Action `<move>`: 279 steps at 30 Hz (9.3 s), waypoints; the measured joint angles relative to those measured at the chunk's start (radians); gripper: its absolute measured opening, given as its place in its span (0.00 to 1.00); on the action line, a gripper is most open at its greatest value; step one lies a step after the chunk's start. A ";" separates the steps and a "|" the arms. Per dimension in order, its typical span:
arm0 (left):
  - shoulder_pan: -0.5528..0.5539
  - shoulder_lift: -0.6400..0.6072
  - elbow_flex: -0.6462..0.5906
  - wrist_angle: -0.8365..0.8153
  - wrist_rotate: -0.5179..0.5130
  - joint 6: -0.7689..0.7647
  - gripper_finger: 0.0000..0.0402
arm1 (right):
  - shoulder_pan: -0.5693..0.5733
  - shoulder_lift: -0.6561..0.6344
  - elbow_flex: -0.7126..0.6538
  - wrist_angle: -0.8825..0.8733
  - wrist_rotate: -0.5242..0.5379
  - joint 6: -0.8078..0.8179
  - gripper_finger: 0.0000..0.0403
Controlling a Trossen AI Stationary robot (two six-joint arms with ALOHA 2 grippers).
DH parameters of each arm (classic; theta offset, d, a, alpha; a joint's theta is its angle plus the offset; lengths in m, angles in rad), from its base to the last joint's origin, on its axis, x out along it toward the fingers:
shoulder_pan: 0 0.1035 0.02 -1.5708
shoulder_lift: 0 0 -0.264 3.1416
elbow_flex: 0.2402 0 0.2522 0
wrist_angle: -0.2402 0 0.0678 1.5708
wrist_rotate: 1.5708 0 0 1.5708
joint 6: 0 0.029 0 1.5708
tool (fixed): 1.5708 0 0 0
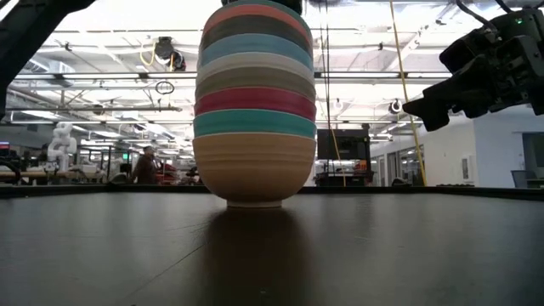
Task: Nest bowls inside each other
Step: Return to Home Position
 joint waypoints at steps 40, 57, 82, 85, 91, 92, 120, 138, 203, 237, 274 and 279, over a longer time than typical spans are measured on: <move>-0.550 -0.467 -0.012 0.082 -0.275 -0.159 0.67 | 0.000 -0.011 0.014 0.098 0.000 0.052 0.52; -0.227 -0.542 -0.593 0.550 -0.036 0.025 0.67 | 0.000 -0.013 0.016 0.117 -0.002 0.077 0.52; -0.089 -1.287 -1.655 1.419 0.239 -0.136 0.67 | 0.000 -0.018 0.017 0.150 0.042 0.038 0.52; -0.089 -1.391 -1.721 1.398 0.153 -0.218 0.67 | 0.000 -0.017 0.027 0.116 0.119 -0.003 0.52; -0.091 -1.504 -1.834 1.300 0.113 -0.208 0.63 | 0.000 0.003 0.064 0.020 0.195 -0.045 0.47; -0.093 -1.510 -1.853 1.312 0.111 -0.197 0.60 | 0.000 0.005 0.064 0.020 0.195 -0.045 0.44; -0.247 -1.756 -1.909 1.110 -0.044 -0.077 0.00 | 0.039 -0.109 0.036 -0.047 0.318 -0.099 0.00; -0.322 -1.848 -2.135 1.226 -0.171 -0.171 0.00 | 0.093 -0.196 -0.024 -0.121 0.223 -0.099 0.00; 0.278 -1.584 -2.145 1.475 0.526 -0.091 0.00 | -0.059 0.184 -0.029 0.362 -0.069 -0.108 0.00; 0.150 -1.579 -2.104 1.406 0.527 -0.036 0.00 | -0.014 -0.482 -0.024 -0.104 -0.157 -0.261 0.00; 0.005 -2.059 -2.012 1.227 0.467 -0.038 0.00 | -0.002 -0.477 -0.028 -0.029 -0.097 -0.085 0.00; 0.000 -2.058 -2.012 1.227 0.467 -0.032 0.00 | -0.002 -0.477 -0.028 -0.058 -0.159 -0.098 0.00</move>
